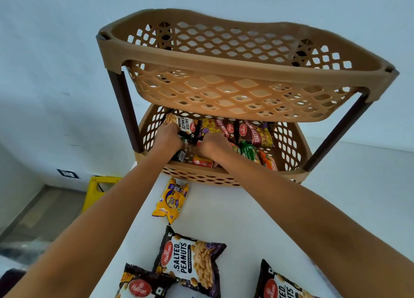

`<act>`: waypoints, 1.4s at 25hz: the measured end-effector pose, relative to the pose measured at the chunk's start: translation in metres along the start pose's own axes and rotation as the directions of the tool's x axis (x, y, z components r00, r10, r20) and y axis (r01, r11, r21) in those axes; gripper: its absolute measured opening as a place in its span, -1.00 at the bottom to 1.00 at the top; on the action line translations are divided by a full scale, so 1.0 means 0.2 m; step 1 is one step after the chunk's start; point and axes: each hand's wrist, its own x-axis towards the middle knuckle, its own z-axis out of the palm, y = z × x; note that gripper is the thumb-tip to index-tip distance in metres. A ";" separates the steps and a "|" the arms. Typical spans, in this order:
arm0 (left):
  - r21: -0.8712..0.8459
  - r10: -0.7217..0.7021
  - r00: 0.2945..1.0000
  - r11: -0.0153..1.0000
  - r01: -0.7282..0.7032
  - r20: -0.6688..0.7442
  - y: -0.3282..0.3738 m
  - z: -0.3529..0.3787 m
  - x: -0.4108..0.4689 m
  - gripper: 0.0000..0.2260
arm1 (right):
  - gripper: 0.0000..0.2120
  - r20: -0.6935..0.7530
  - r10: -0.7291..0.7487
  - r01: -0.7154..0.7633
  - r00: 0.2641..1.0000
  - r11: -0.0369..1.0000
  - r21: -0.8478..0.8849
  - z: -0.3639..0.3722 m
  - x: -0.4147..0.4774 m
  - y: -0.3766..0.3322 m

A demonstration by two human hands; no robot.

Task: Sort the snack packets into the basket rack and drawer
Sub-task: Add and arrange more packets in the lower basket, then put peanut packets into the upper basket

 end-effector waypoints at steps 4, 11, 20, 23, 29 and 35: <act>0.007 -0.012 0.999 1.000 0.011 0.033 -0.01 0.01 0.01 -0.56 | -0.46 -0.023 -0.041 0.041 0.999 0.999 -0.026 -0.01 -0.03 0.00; -0.128 -0.002 0.951 0.991 -0.040 -0.308 0.02 -0.06 -0.12 -0.81 | -0.81 -0.594 -0.333 0.445 0.733 0.894 0.049 -0.19 -0.36 0.23; -0.517 0.144 0.910 0.783 -0.345 -0.390 0.07 -0.08 -0.68 -0.91 | -0.84 -0.686 -0.577 0.627 0.443 0.746 -0.222 -0.01 -0.87 0.70; -0.473 0.282 0.856 0.737 -0.482 -0.433 0.08 -0.06 -0.91 -0.93 | -0.85 -0.714 -0.501 0.602 0.489 0.787 -0.139 0.07 -1.05 0.83; -0.381 0.561 0.826 0.755 -0.534 -0.047 -0.06 0.07 -1.16 -0.87 | -0.67 -0.490 -0.348 0.454 0.799 0.883 0.114 0.31 -1.39 1.12; -0.087 0.489 0.851 0.872 -0.482 0.191 -0.31 0.09 -1.17 -0.50 | -0.30 -0.155 -0.342 0.357 0.927 0.931 0.079 0.47 -1.53 1.23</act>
